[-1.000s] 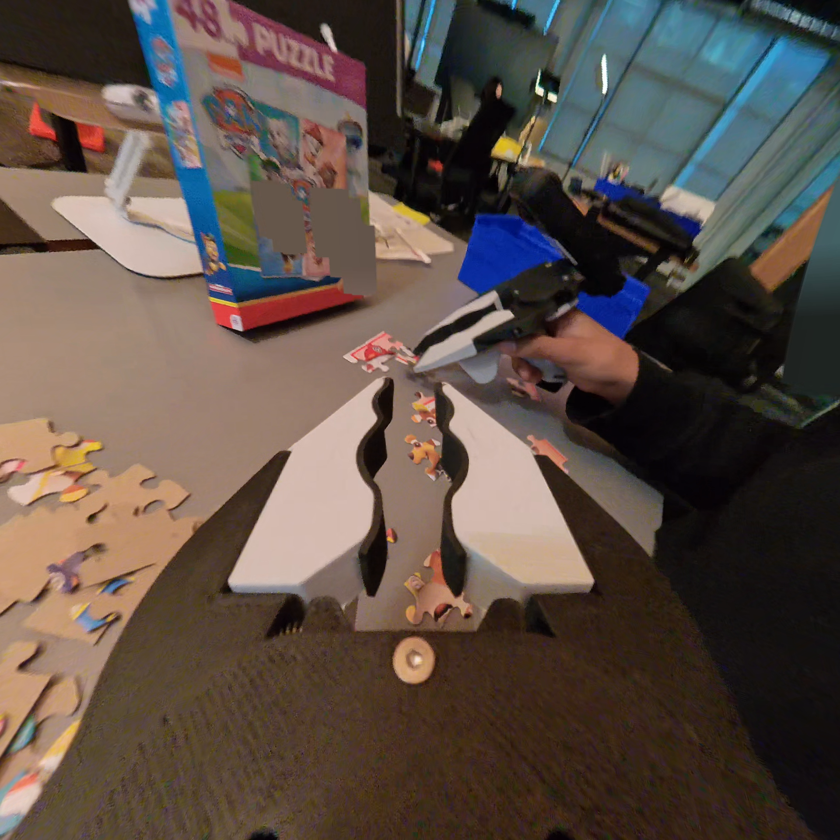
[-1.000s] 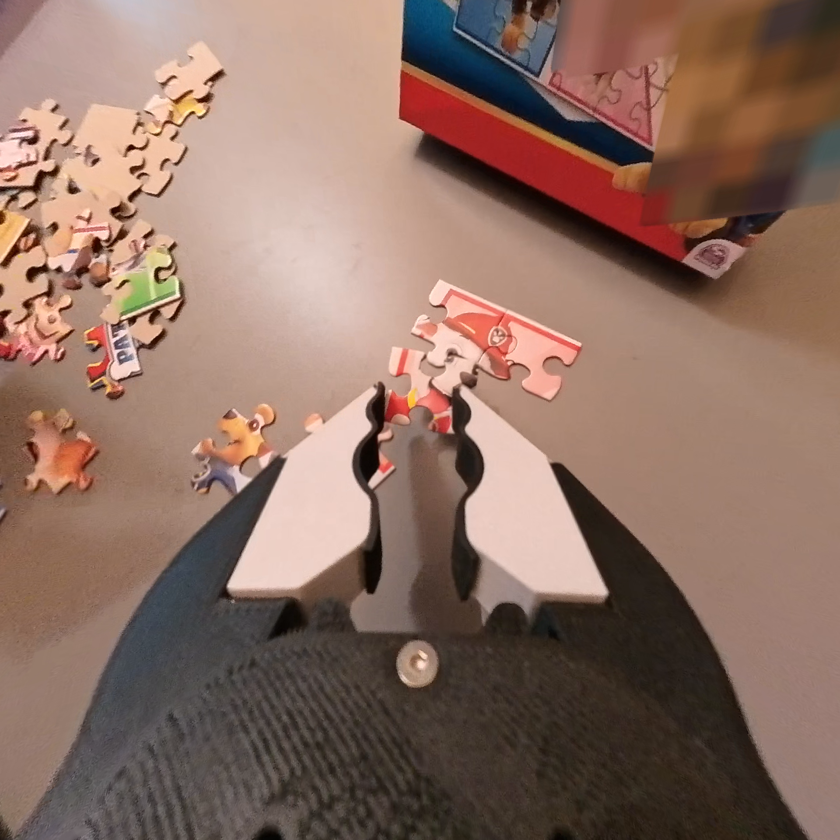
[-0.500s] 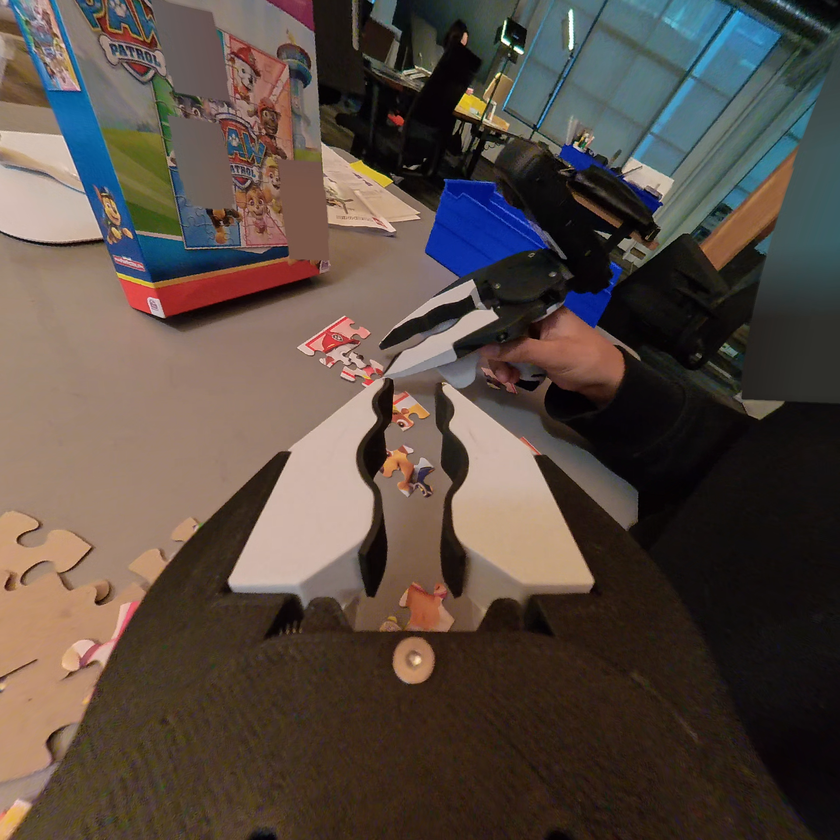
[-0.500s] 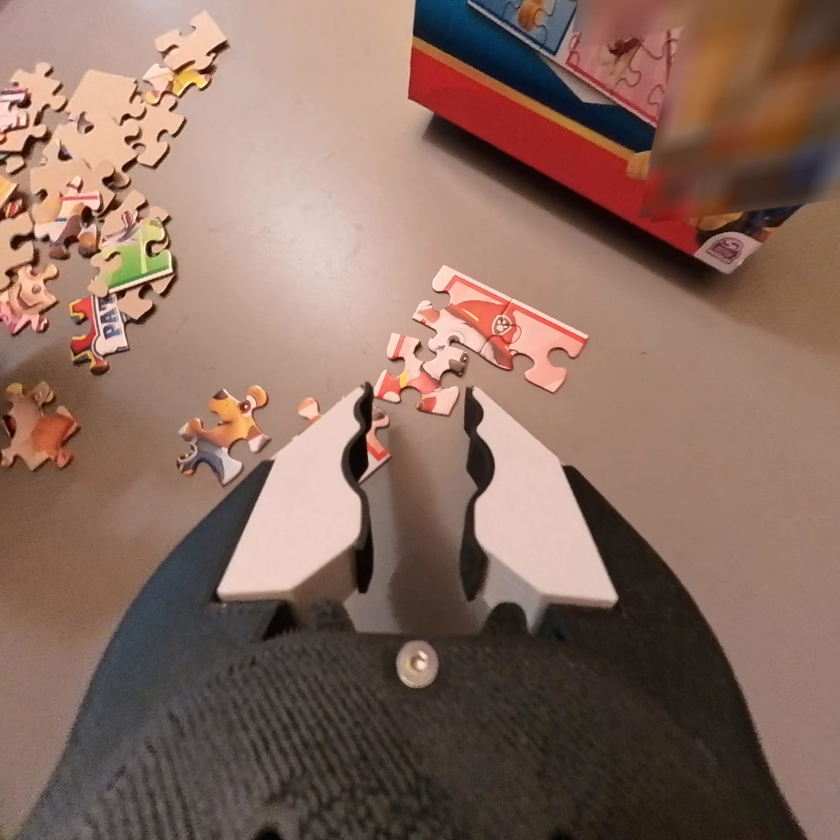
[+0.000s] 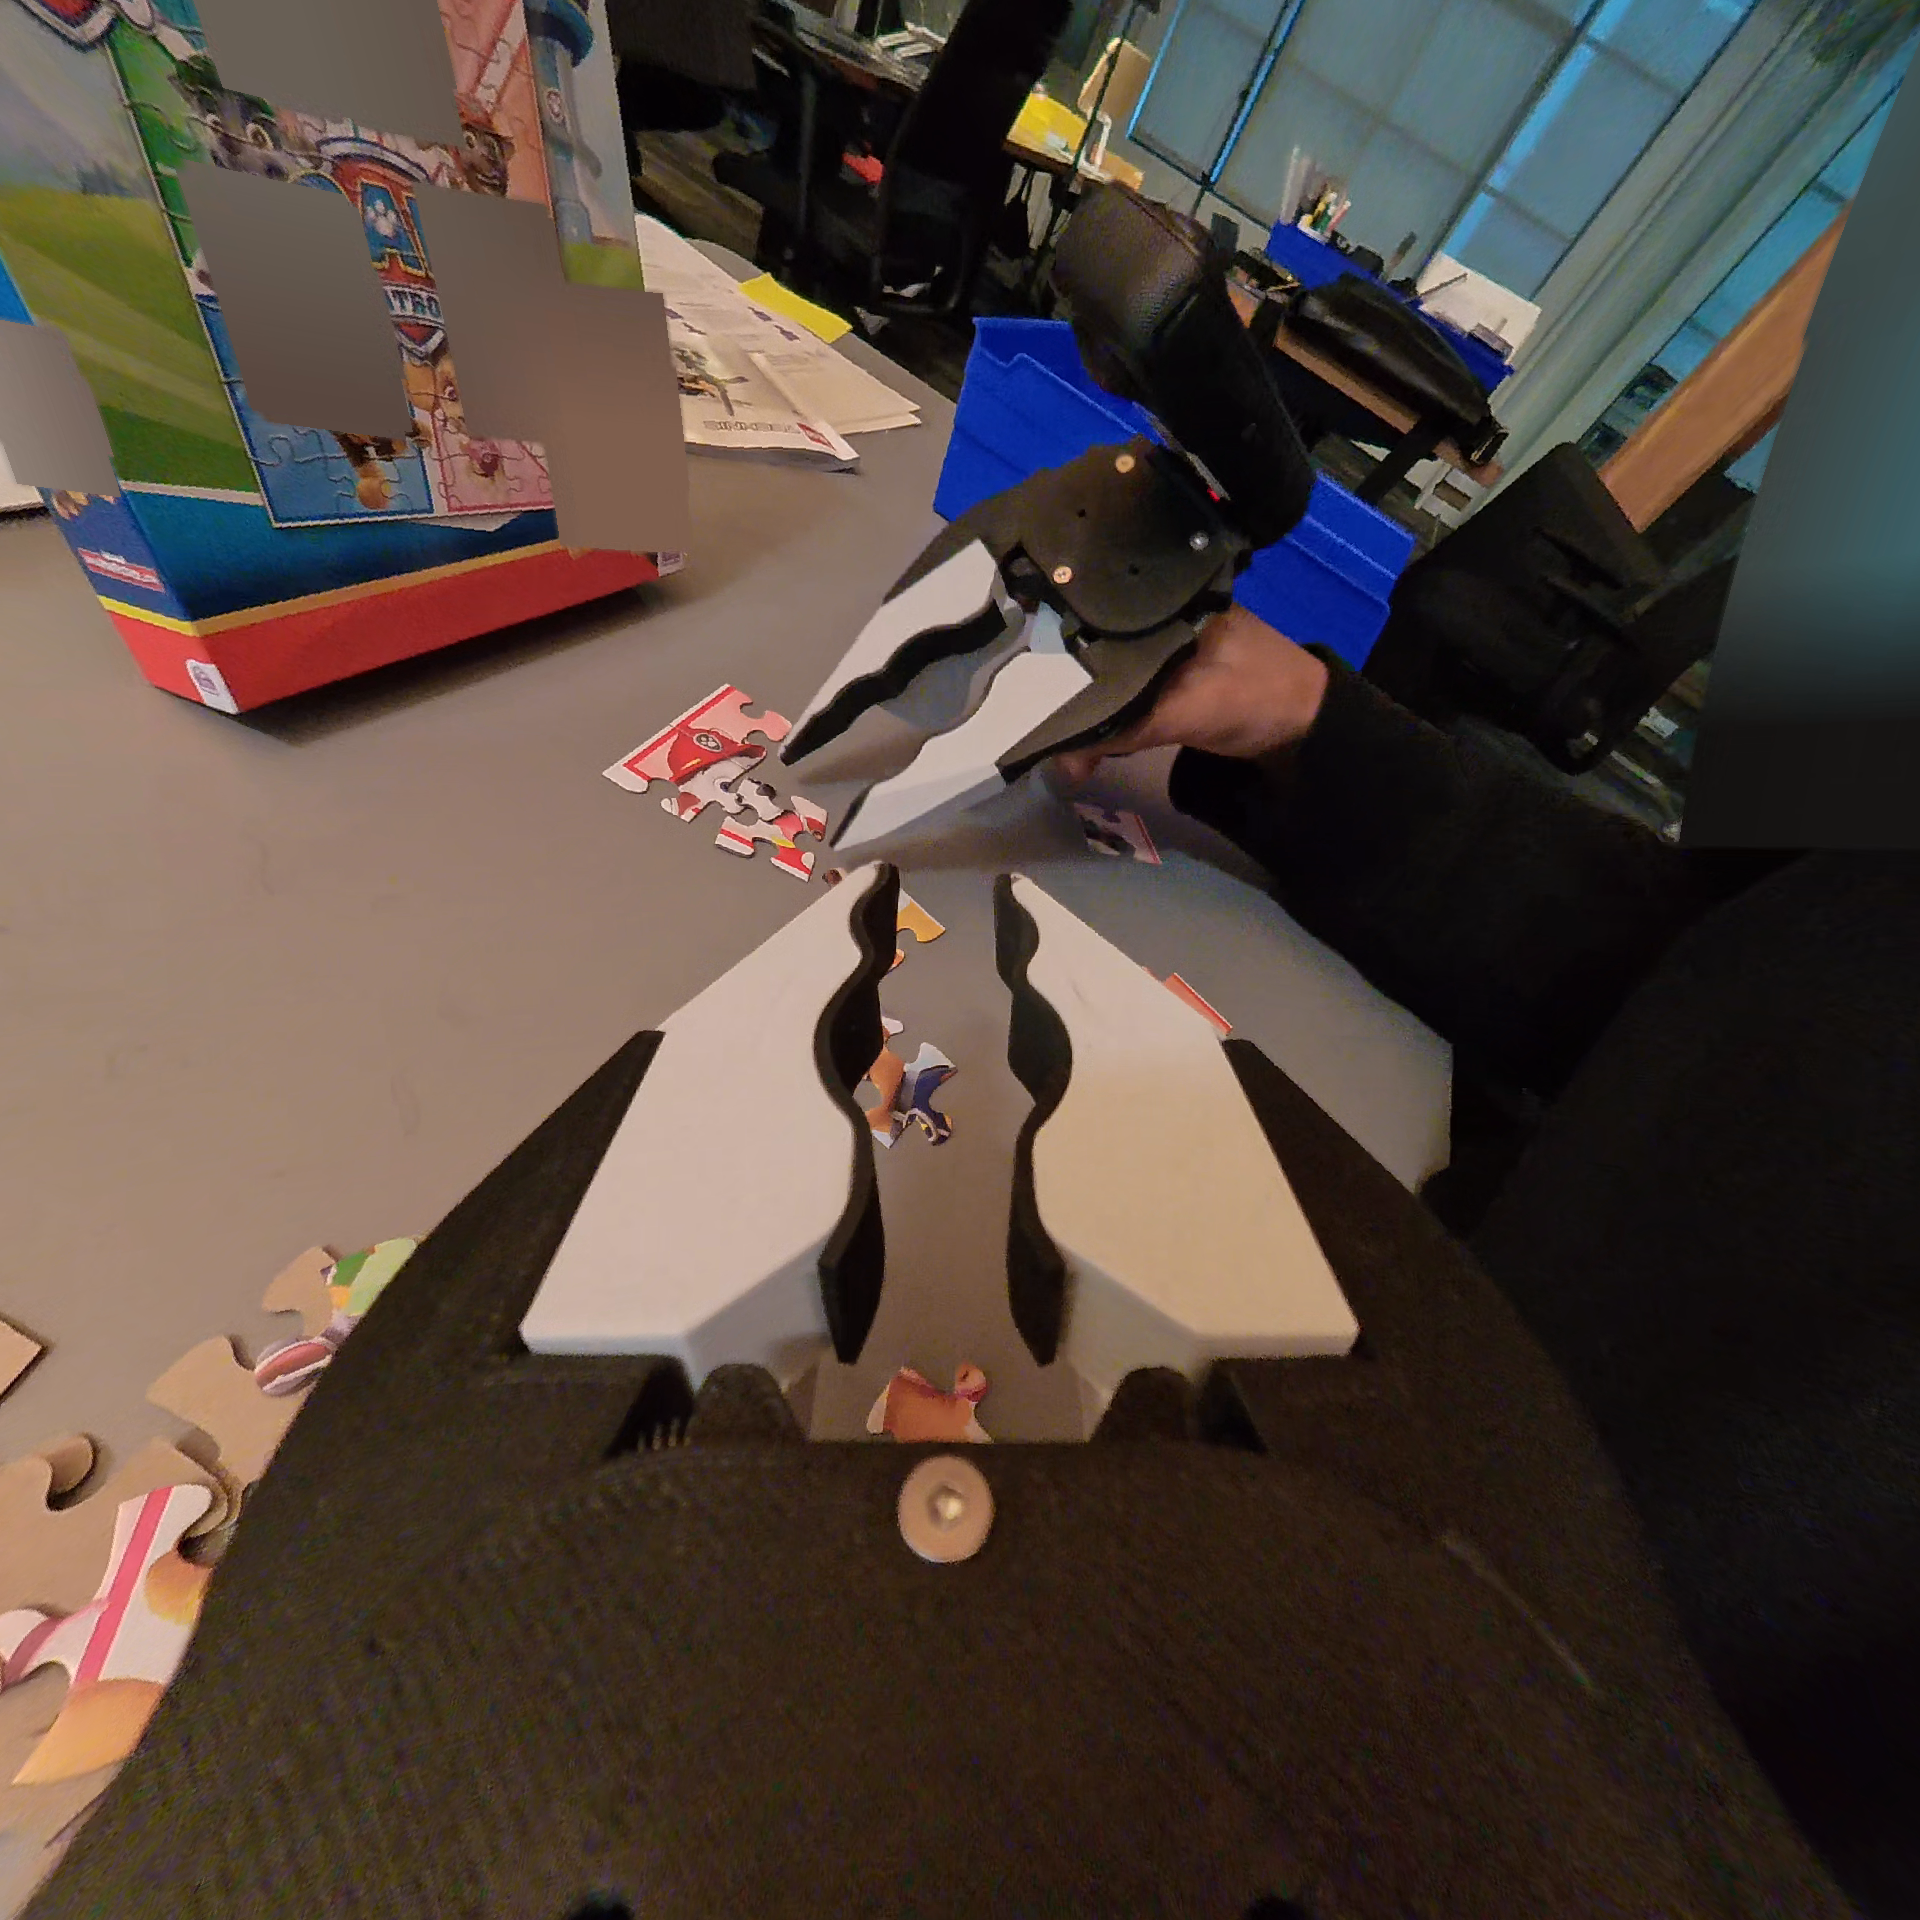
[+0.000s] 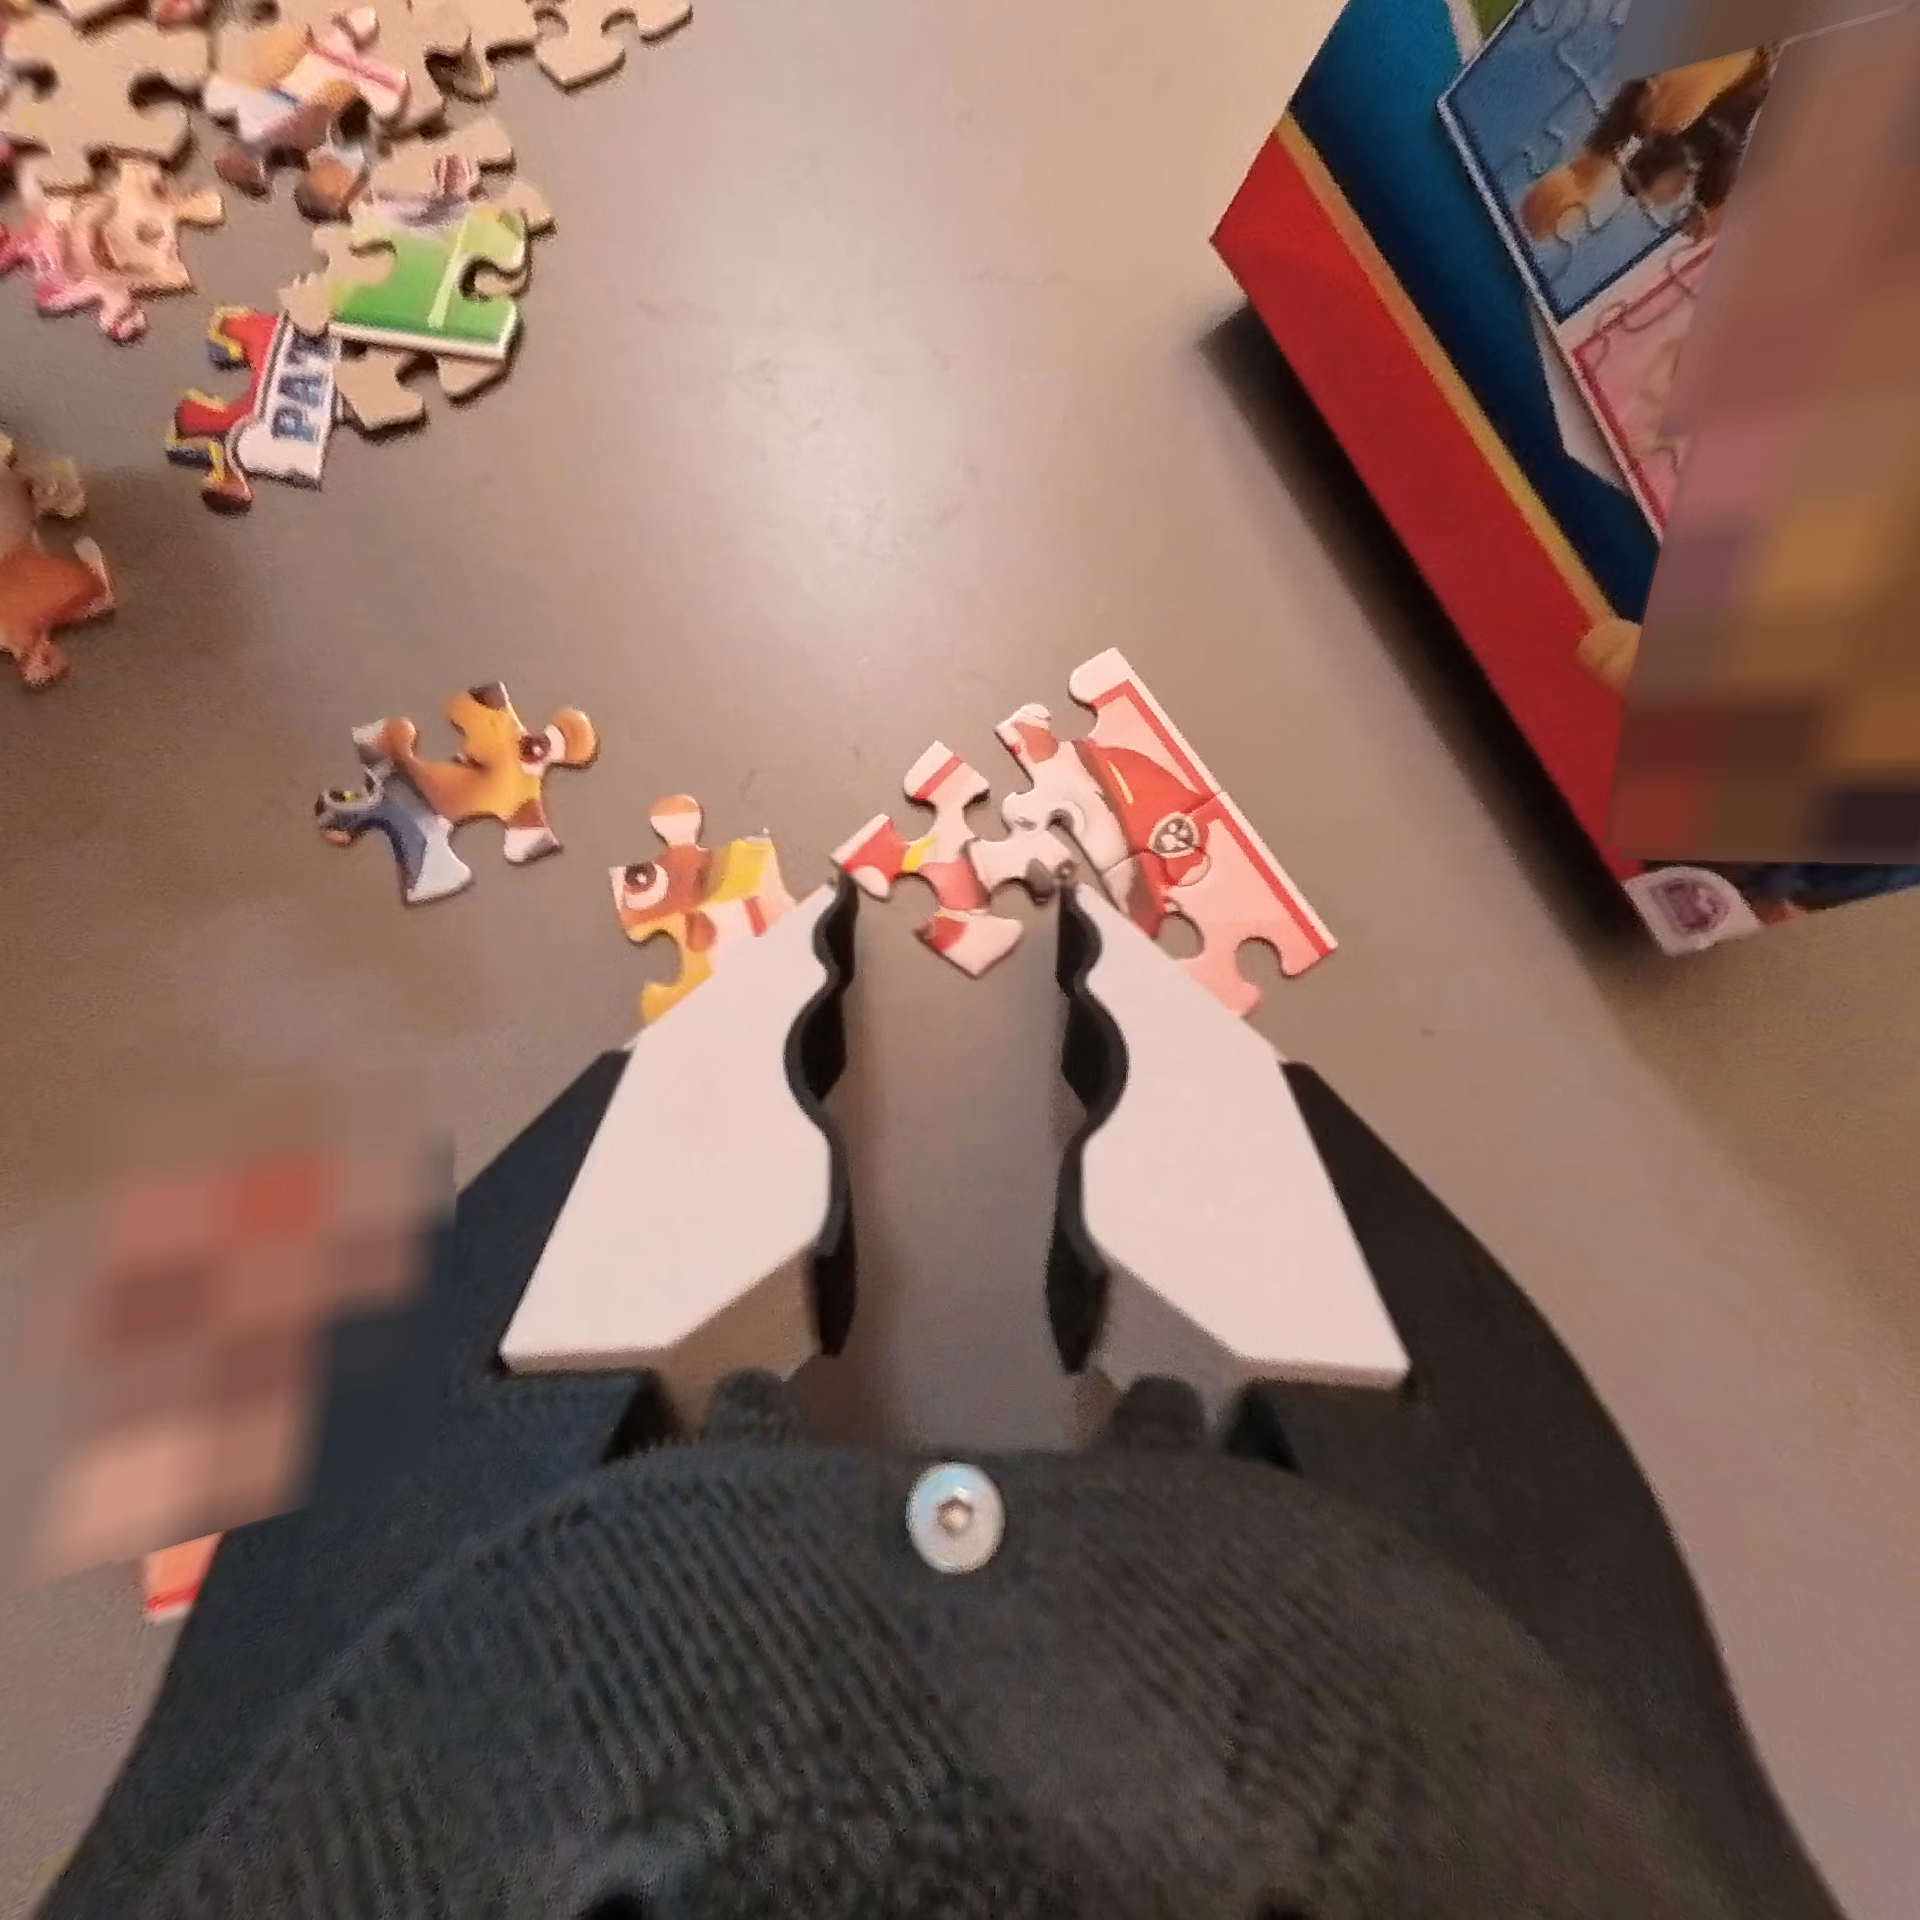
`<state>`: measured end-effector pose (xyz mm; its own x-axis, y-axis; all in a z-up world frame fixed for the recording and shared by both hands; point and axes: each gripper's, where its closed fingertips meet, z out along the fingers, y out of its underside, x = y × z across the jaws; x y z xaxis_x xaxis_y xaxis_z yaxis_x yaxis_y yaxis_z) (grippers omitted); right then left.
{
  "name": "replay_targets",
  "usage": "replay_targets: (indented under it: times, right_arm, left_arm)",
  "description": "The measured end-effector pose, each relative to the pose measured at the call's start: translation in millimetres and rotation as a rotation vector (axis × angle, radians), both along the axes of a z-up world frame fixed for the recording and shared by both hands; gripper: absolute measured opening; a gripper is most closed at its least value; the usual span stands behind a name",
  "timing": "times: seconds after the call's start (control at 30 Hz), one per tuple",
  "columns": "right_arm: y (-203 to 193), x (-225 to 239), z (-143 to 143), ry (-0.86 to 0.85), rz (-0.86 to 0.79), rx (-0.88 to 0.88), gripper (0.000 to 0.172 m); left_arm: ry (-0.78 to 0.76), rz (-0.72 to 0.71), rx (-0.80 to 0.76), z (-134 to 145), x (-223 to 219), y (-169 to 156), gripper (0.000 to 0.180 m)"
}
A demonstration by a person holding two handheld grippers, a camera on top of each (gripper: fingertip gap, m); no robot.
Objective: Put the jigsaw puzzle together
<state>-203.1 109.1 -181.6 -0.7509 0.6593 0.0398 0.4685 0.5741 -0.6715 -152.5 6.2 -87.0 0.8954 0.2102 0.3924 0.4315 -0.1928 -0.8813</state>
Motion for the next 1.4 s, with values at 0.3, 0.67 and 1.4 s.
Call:
replay_targets:
  times: [0.3,0.67,1.4]
  right_arm:
    - [-2.5,0.7,-9.7,-0.060,0.140,0.009,0.028]
    - [-0.5,3.1,-10.0,-0.053,0.005,-0.005,0.019]
    - [6.3,-1.4,-8.5,-0.057,-0.198,-0.092,0.025]
  left_arm:
    - [-0.009,0.010,-0.025,-5.0,-2.1,1.2,0.015]
    - [-0.024,-0.025,-0.044,-10.0,-0.4,13.1,0.016]
    - [-0.022,-0.055,-0.057,-10.9,7.5,24.3,0.016]
